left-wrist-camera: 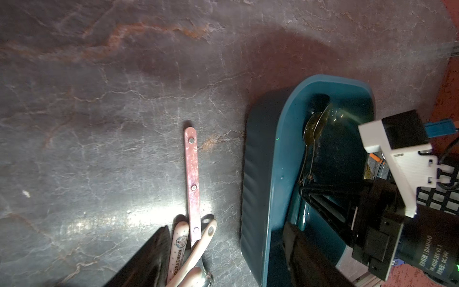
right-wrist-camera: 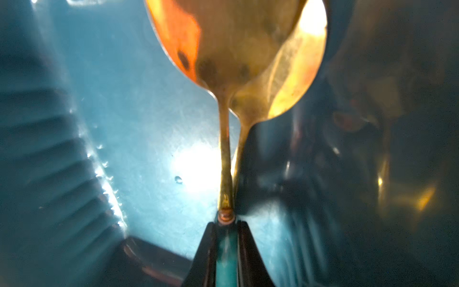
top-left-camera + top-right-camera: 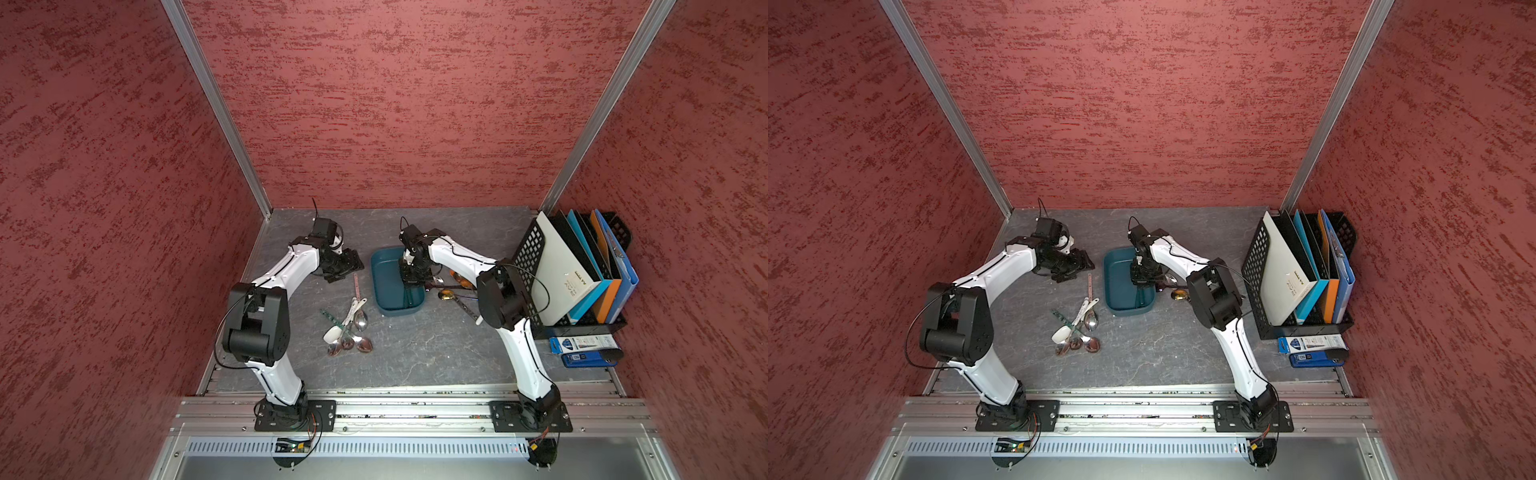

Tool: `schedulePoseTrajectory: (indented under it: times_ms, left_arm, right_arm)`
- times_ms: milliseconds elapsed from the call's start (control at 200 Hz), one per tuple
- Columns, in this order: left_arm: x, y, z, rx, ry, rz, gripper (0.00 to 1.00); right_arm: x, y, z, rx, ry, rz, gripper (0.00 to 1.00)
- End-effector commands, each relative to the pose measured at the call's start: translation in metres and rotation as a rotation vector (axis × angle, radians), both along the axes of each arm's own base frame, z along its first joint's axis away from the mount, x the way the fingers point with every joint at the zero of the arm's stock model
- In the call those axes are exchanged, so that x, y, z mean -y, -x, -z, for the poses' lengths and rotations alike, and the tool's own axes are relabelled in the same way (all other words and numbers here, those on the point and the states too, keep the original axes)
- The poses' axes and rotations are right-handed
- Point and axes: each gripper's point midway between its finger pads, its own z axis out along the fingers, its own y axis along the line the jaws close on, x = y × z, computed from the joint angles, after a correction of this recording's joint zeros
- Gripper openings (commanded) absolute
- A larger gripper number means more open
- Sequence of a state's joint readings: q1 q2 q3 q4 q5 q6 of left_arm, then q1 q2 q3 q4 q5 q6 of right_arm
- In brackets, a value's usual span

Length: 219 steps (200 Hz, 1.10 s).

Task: Put the spoon into the storage box
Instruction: Place the spoon in the storage box.

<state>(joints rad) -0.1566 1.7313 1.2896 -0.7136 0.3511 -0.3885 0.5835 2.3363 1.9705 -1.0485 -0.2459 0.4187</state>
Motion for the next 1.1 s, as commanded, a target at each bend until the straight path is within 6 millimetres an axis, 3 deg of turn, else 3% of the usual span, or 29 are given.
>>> schedulePoseTrajectory:
  times_ms: [0,301,571,766,922,1092]
  left_arm:
    - [0.002,-0.005,-0.015,0.044,-0.029,0.021,0.75]
    - [0.008,-0.008,-0.019,0.053,-0.077,0.062,0.75]
    - [0.018,-0.009,-0.018,0.047,-0.111,0.126,0.76]
    - [0.039,-0.007,-0.014,0.034,-0.138,0.202,0.76]
    - [0.058,-0.006,-0.008,0.019,-0.128,0.238,0.77]
    - [0.075,-0.001,0.003,-0.018,-0.129,0.273,0.77]
  right_arm:
    - [0.002,-0.001,0.008,-0.006,0.034,-0.008,0.13]
    - [0.006,-0.001,0.004,0.010,0.048,-0.015,0.30]
    - [0.008,-0.004,-0.038,0.103,0.028,-0.052,0.43]
    - [0.012,0.000,-0.076,0.176,-0.002,-0.101,0.47]
    - [0.019,0.003,-0.094,0.212,0.003,-0.133,0.48]
    - [0.051,-0.002,-0.103,0.284,0.069,-0.150,0.51]
